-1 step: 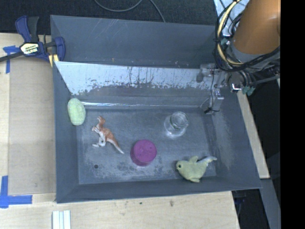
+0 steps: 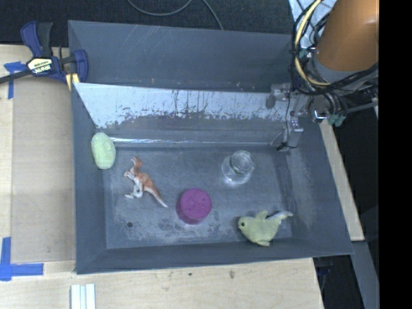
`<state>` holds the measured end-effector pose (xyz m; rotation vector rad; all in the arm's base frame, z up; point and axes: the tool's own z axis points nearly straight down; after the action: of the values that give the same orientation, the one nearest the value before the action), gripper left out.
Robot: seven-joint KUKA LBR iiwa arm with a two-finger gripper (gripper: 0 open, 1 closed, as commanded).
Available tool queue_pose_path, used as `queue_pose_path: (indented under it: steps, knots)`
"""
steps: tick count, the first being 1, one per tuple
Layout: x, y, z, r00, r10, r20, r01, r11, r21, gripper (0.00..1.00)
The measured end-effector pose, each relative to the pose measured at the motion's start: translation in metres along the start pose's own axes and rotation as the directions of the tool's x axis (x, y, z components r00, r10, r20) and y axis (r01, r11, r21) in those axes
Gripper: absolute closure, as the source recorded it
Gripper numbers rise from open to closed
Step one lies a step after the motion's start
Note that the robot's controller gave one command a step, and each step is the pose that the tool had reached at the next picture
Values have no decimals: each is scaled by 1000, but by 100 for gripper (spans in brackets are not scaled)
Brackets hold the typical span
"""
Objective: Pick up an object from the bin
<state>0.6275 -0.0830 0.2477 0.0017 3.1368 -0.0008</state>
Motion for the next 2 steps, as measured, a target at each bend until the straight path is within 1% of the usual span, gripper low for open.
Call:
queue_pose_path:
  steps: [1, 2]
  knots:
    - [35, 3, 61, 993, -120, 1, 120, 993, 0, 0]
    - [73, -5, 85, 924, -382, -2, 382, 924, -2, 0]
